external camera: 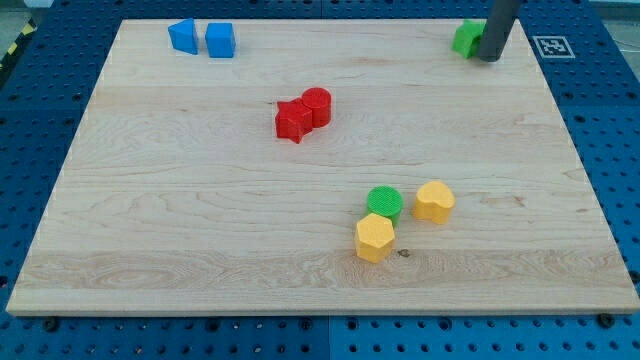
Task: Push yellow hexagon below to the yellow heart
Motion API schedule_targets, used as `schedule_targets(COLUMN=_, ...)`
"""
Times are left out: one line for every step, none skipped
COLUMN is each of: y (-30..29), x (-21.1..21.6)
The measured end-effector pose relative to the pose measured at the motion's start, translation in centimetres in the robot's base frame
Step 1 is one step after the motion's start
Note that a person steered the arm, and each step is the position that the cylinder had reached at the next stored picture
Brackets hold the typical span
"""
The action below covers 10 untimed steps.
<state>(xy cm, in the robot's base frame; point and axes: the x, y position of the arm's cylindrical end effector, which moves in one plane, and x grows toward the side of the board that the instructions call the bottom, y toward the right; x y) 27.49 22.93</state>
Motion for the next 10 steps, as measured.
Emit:
schedule_targets(y=-1.3, x=1.4)
schedule_targets(y=-4.1, x=2.1)
schedule_targets(y=-5.2, x=0.0)
schedule_targets(y=-5.1, x=-0.7)
schedule_targets(y=-5.2, x=1.2)
schedule_targets(y=-12.2, x=1.3)
schedule_targets(y=-20.1, x=0.5)
schedule_targets(y=-25.0, x=-1.9)
schedule_targets(y=-29.7, x=-3.8)
schedule_targets(y=-34.1, x=-4.2)
